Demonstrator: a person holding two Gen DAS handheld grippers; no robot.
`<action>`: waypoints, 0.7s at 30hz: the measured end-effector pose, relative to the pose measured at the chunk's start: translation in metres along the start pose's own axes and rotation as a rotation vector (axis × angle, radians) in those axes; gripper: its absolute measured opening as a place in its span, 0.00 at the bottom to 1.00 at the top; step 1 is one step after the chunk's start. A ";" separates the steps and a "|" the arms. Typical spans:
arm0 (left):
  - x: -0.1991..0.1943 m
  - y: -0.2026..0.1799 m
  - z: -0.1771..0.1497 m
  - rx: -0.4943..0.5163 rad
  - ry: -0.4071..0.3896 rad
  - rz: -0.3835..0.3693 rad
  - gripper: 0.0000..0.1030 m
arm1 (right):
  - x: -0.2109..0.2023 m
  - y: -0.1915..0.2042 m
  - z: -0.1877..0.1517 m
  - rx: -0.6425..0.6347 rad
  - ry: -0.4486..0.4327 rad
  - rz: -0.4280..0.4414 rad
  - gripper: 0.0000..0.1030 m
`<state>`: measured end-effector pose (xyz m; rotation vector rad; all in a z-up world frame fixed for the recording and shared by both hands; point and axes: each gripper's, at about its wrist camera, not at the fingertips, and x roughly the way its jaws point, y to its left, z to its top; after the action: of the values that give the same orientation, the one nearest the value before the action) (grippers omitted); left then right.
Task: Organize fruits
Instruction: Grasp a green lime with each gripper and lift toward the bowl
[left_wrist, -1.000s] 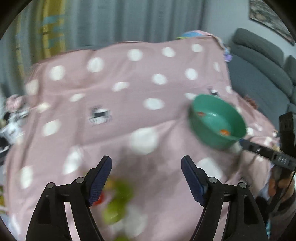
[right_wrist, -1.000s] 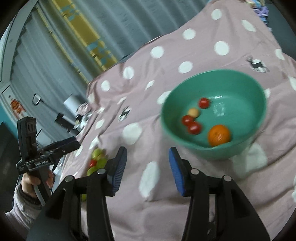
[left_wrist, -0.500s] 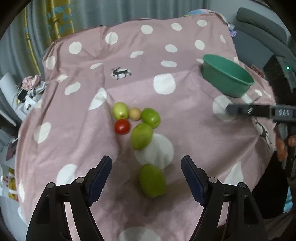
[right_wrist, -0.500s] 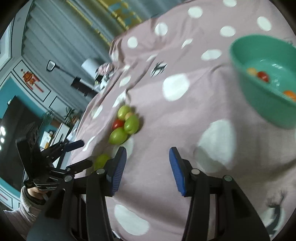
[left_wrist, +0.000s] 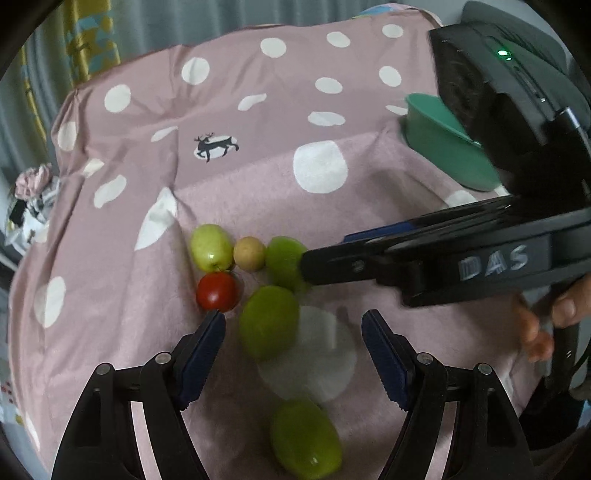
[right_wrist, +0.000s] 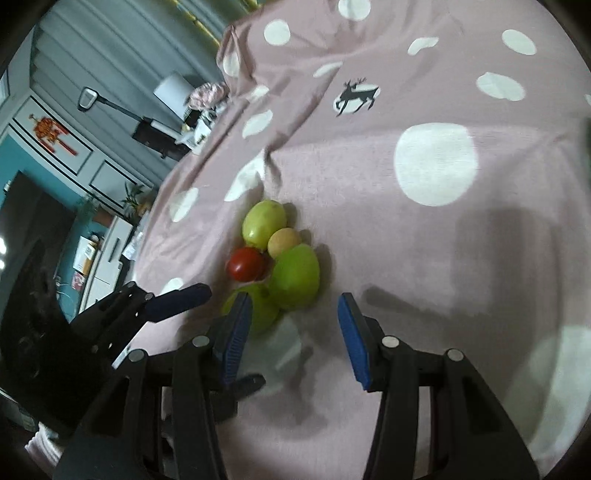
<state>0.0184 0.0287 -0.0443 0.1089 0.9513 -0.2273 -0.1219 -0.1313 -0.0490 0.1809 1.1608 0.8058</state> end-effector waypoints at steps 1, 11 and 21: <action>0.003 0.003 0.000 -0.006 0.003 -0.015 0.73 | 0.005 0.001 0.002 -0.003 0.004 -0.005 0.48; 0.021 0.015 0.004 -0.018 0.034 -0.028 0.39 | 0.022 0.001 0.013 -0.029 0.035 -0.057 0.42; 0.023 0.017 -0.001 -0.036 0.048 -0.025 0.38 | 0.027 0.010 0.012 -0.084 0.041 -0.070 0.34</action>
<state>0.0348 0.0424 -0.0637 0.0695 1.0048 -0.2317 -0.1120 -0.1038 -0.0593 0.0541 1.1629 0.7978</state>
